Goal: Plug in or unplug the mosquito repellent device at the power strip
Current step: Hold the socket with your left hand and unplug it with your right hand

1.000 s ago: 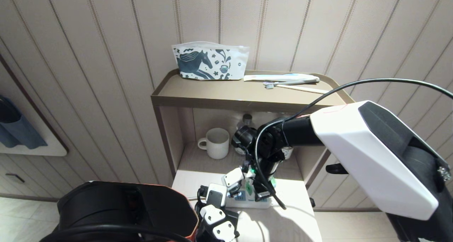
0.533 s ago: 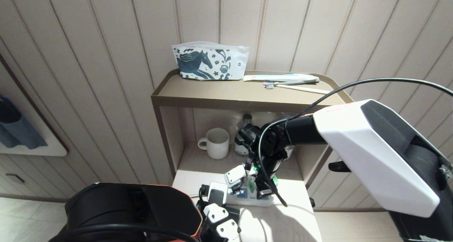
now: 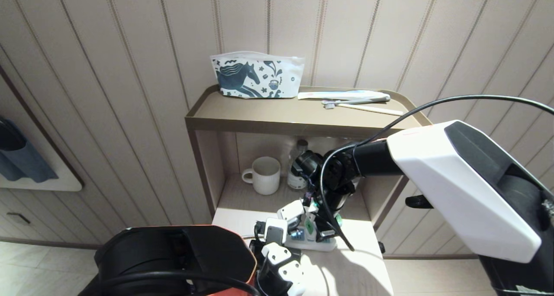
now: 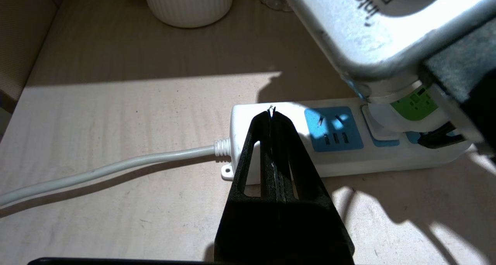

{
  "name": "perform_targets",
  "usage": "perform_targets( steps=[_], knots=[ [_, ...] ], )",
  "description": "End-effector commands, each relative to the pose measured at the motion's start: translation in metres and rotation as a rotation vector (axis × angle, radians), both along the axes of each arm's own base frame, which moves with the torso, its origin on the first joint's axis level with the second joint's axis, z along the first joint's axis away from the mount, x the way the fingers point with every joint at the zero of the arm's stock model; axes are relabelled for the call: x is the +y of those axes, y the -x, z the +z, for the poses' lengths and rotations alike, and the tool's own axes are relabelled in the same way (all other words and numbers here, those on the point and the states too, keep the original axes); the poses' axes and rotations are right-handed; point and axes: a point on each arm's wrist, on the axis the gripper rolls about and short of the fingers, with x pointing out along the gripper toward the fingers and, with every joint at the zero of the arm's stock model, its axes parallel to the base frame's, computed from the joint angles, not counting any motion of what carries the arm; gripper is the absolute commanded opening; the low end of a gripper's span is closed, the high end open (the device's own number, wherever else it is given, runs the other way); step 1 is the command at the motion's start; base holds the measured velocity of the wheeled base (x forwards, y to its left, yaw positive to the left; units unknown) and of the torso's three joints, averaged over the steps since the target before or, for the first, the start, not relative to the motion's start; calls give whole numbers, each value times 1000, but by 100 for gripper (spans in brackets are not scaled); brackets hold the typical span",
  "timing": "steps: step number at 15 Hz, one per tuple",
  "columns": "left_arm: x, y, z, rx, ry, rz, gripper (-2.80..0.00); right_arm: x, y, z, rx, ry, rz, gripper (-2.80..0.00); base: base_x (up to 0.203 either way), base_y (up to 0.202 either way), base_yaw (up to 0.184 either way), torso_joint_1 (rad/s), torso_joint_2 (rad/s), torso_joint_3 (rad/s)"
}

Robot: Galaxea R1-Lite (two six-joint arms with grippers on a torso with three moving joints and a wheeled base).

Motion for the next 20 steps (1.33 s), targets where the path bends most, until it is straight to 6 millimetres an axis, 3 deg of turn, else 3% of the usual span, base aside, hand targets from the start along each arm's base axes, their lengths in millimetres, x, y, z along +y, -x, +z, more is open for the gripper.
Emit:
perform_targets(
  steps=[1,14,20],
  knots=[
    [-4,-3,0,-13,15,14,-280,-4,-1,-3,10,8,-3,-280,0,0,0,0,0,0],
    [-7,-6,-14,-14,-14,51,-280,-4,-1,-3,-3,-6,-5,-280,0,0,0,0,0,0],
    [-8,-6,-13,-15,-11,50,-280,-5,3,11,-13,-49,-8,-280,0,0,0,0,0,0]
  ],
)
